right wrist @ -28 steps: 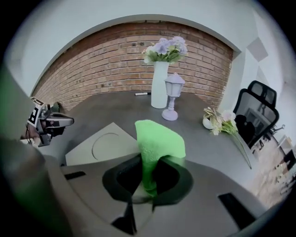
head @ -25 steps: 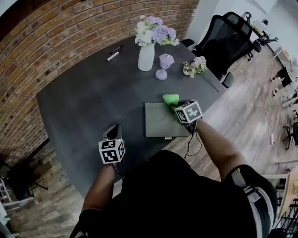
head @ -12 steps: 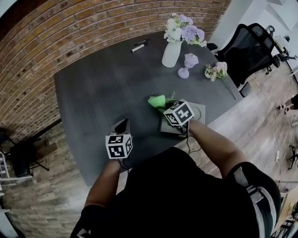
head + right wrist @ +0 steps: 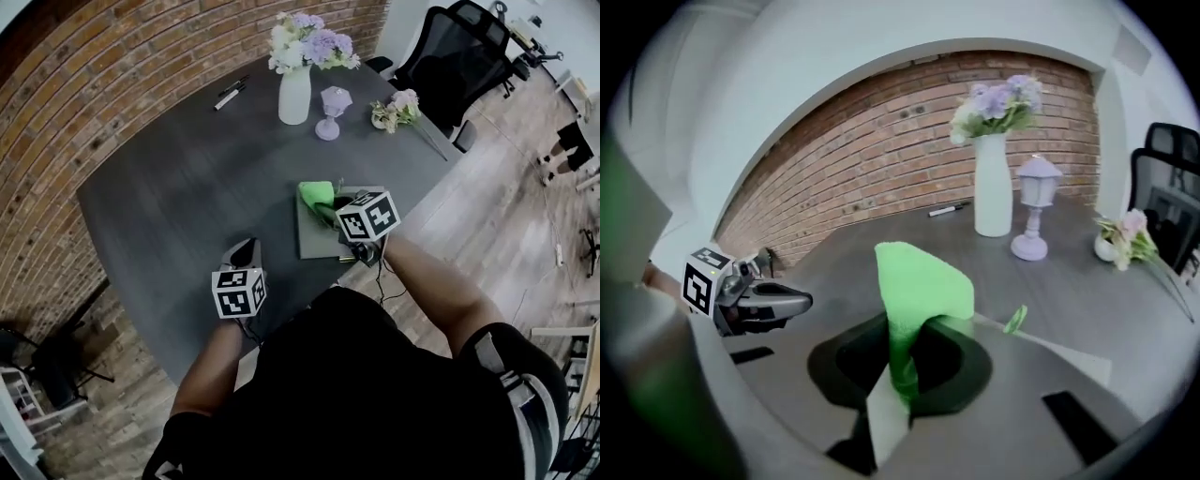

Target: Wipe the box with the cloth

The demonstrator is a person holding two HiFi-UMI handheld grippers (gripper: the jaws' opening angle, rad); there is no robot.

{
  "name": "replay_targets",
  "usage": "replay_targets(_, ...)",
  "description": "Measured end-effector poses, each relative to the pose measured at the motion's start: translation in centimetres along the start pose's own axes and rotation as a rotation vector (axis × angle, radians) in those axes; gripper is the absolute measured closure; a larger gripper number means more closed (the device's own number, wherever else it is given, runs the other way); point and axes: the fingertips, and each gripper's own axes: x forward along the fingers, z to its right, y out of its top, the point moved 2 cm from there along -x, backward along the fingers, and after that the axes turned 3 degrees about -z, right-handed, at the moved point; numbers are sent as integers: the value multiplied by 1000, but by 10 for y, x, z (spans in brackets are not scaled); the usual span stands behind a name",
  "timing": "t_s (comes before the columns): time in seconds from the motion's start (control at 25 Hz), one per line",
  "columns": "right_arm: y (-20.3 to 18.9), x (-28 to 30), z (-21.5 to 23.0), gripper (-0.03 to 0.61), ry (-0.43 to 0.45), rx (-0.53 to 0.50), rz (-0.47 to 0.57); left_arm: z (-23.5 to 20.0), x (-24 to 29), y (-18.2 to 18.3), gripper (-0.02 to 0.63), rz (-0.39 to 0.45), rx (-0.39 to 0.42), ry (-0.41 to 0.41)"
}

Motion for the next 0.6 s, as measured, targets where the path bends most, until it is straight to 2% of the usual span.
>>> replay_targets(0.28,-67,-91,97,534,-261,222,33,57,41,13,606,-37,106,-163)
replay_targets(0.4,-103,-134,124,534,-365,312,33,82,52,19,606,-38,138,-229)
replay_targets(0.6,-147,-194,151,534,-511,403,24,105,57,24,606,-33,163,-282)
